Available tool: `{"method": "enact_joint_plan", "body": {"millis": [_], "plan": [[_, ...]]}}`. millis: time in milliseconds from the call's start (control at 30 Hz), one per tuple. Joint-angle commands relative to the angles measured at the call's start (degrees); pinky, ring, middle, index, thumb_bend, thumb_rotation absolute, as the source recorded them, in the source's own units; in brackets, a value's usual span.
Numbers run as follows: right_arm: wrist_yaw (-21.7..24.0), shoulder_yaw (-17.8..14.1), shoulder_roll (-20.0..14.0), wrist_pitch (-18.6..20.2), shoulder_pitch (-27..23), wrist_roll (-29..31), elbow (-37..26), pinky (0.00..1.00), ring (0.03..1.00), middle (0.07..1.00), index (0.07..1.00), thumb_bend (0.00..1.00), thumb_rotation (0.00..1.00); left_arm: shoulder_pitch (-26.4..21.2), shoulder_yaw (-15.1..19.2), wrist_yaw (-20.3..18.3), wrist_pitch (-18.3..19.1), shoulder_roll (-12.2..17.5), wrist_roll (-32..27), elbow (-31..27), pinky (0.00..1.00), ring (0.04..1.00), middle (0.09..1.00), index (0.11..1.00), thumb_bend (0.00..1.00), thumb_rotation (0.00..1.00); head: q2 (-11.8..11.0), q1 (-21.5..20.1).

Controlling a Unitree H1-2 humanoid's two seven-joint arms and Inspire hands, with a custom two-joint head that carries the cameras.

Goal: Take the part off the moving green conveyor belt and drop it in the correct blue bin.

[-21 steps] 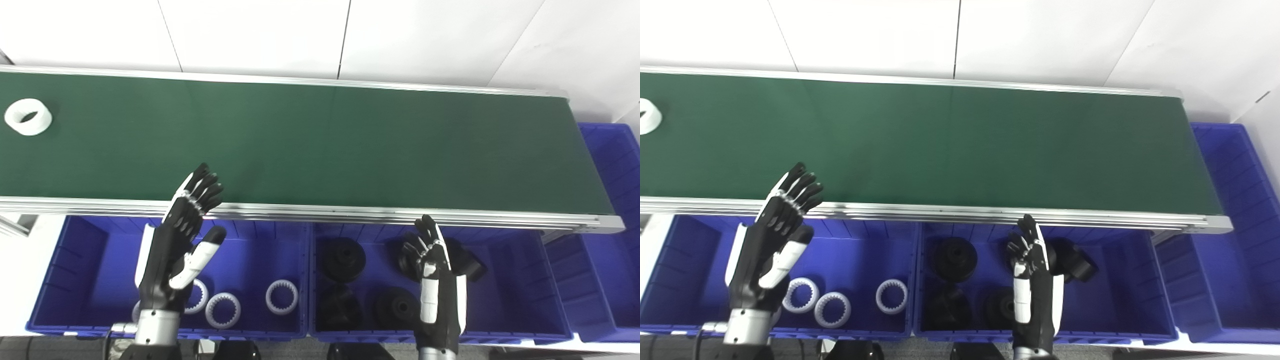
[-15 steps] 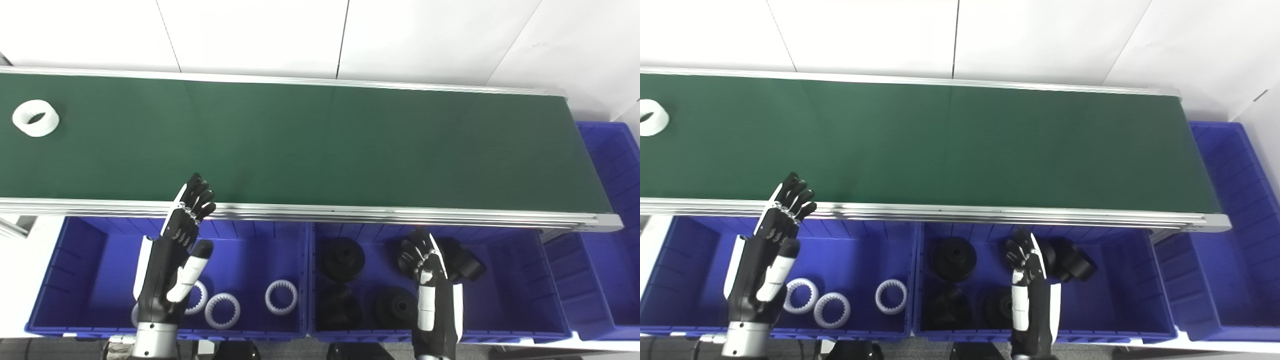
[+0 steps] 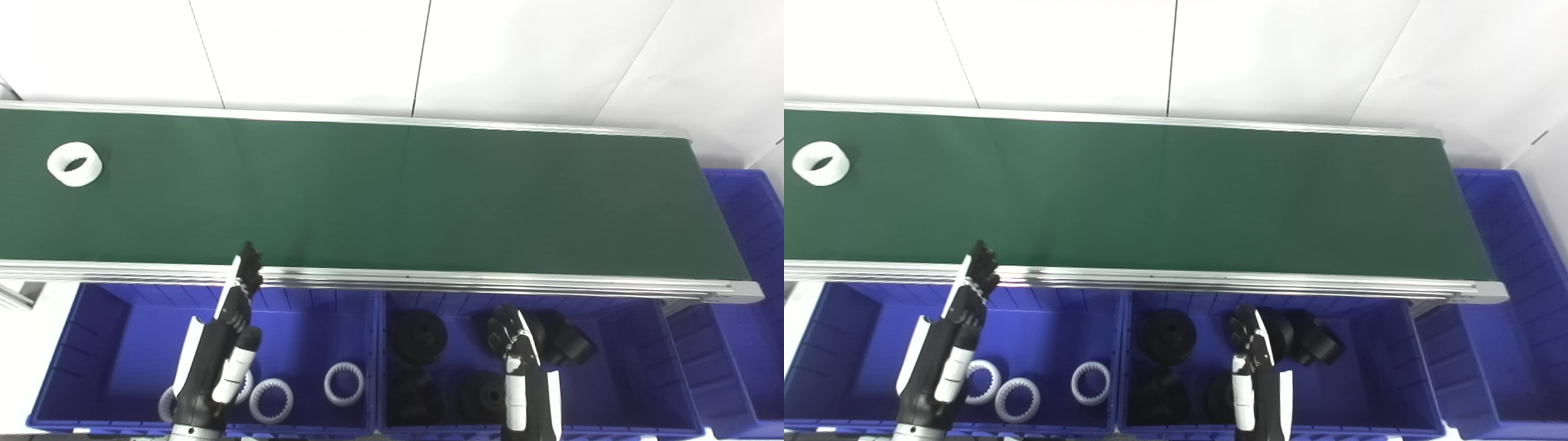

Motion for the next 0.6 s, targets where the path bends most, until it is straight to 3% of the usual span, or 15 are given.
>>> {"method": "enact_joint_plan", "body": {"millis": [0, 567], "plan": [[-0.50, 0.31, -0.07, -3.40, -0.23, -0.49, -0.66, 0.90, 0.890, 0.909, 0.920, 0.80, 1.00, -0.25, -0.28, 0.44, -1.32, -0.15, 0.38, -0.01, 1.00, 1.000, 1.000, 1.000, 0.75, 0.92, -0.01, 0.09], [-0.52, 0.49, -0.62, -3.40, -1.06, -0.41, 0.46, 0.91, 0.894, 0.917, 0.935, 0.79, 1.00, 0.58, -0.32, 1.23, -1.61, -0.68, 0.99, 1.28, 1.00, 1.000, 1.000, 1.000, 0.71, 0.91, -0.18, 1.17]]}}
